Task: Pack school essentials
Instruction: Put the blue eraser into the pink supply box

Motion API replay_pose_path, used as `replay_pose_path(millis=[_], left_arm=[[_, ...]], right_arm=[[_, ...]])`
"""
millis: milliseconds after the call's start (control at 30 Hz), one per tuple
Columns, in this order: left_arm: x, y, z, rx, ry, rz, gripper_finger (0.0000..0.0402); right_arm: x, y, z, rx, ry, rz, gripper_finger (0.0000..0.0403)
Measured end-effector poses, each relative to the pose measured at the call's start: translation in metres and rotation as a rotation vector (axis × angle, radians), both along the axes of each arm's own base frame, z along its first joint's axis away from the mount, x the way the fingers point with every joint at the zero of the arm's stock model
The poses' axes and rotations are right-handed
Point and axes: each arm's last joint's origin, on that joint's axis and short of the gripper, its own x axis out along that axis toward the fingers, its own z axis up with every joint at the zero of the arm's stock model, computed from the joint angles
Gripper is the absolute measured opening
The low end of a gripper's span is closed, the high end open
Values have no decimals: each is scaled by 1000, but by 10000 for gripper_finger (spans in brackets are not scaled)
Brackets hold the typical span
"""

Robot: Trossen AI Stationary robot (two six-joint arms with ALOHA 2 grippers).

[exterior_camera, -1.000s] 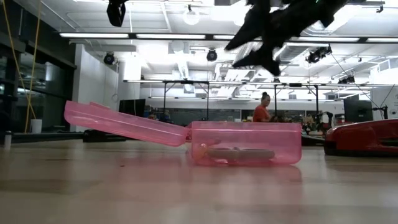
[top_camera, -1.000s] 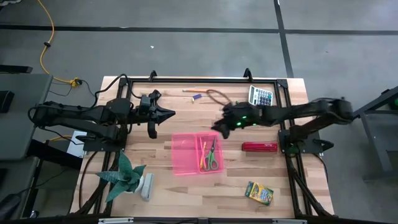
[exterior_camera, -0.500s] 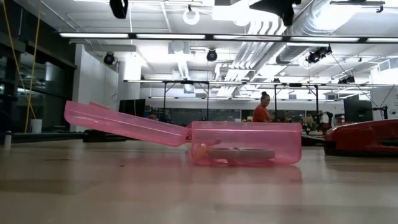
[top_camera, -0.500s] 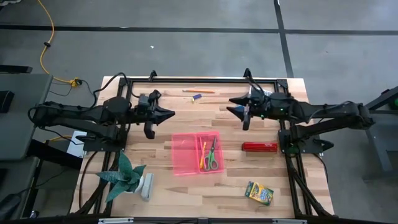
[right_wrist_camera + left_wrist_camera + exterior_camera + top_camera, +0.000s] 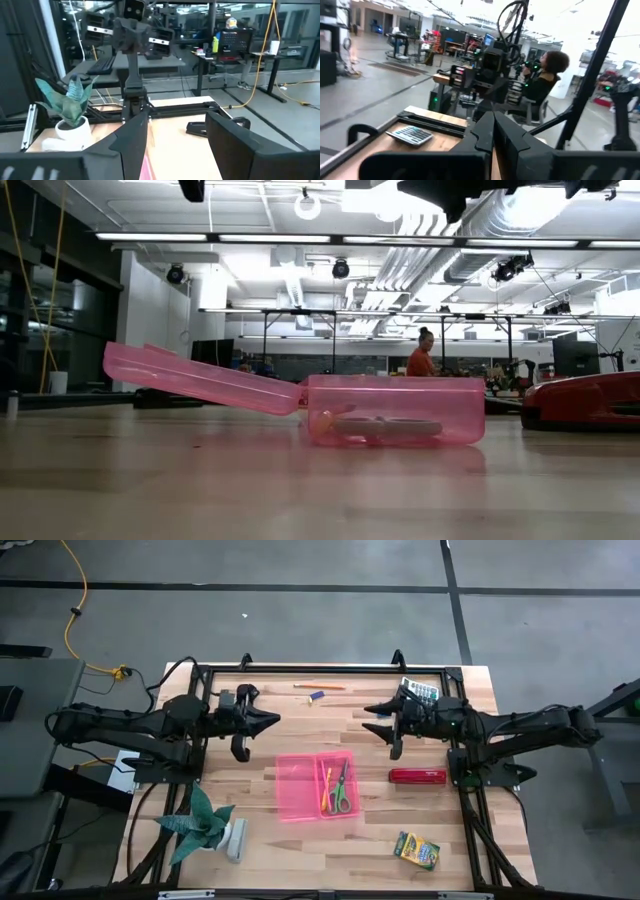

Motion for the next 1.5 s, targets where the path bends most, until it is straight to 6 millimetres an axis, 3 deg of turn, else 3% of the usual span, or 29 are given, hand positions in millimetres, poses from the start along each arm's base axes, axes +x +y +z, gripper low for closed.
replay_pose_path(millis=[600, 733, 900, 1067, 1333, 1500], left_arm=[[0, 1, 0, 142, 41, 45, 0], [0, 1, -2, 133, 55, 44, 0], [0, 1, -2, 132, 56, 44, 0], [0, 1, -2, 132, 56, 45, 0], [0, 2, -2, 126, 62, 93, 0], [0, 3, -2, 124, 63, 111, 0]], right_arm=[[0, 0, 0, 60, -6, 10, 193], [-1, -5, -3, 274, -14, -95, 193], [-3, -32, -6, 680, 78, -395, 193], [-5, -64, -33, 1006, 299, -697, 193], [11, -92, -74, 1137, 403, -909, 193], [10, -104, -100, 1282, 457, -1084, 193]])
